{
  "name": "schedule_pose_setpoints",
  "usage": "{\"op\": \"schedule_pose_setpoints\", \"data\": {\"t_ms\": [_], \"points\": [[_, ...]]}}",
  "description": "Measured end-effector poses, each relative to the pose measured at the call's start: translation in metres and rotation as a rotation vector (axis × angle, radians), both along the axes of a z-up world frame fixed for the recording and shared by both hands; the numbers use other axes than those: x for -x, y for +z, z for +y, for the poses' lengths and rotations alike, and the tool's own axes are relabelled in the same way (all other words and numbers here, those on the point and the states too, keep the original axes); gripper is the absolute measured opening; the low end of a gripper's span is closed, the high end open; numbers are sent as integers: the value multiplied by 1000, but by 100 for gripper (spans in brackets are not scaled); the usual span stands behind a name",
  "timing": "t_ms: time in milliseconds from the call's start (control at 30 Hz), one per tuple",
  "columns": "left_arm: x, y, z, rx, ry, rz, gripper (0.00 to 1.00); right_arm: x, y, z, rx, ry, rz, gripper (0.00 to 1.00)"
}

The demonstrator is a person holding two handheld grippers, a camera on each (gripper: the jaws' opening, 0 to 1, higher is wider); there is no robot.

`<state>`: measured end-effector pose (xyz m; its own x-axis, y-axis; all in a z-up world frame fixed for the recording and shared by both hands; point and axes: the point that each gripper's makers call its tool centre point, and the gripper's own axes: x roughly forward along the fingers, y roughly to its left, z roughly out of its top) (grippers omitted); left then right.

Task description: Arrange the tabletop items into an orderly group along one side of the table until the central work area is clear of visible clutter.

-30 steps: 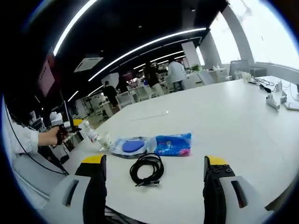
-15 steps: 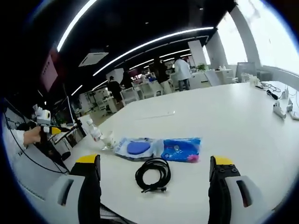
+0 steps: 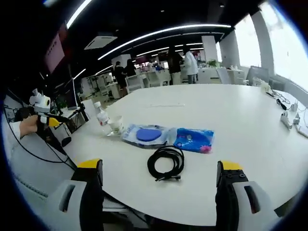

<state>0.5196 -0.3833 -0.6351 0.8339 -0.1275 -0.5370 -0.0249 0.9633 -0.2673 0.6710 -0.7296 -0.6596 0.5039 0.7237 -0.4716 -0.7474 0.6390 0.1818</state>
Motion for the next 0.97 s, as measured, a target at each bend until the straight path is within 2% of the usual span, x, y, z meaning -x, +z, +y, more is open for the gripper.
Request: {"op": "schedule_pose_setpoints", "data": {"t_ms": [100,233,467,600,767,967], "points": [[-1,1,3,-18,-5,-5,97,2,8,0,-18,-10,-6,97],[-2,4,0,2,1,-19,97,5,20,4,-7,10,-20,97],[-1,1,0,-15,1,-8,97,-4,35,18,-17,37,-13,97],[-1,-1,0,-4,0,-1,97,-12,32,22,-3,40,-11,97],[-7,1,1,-10,-9,-21,97,-15,30,21,2,52,-3,97],[-8,-1,5,15,3,-24,97,-19,24,12,4,20,44,97]]}}
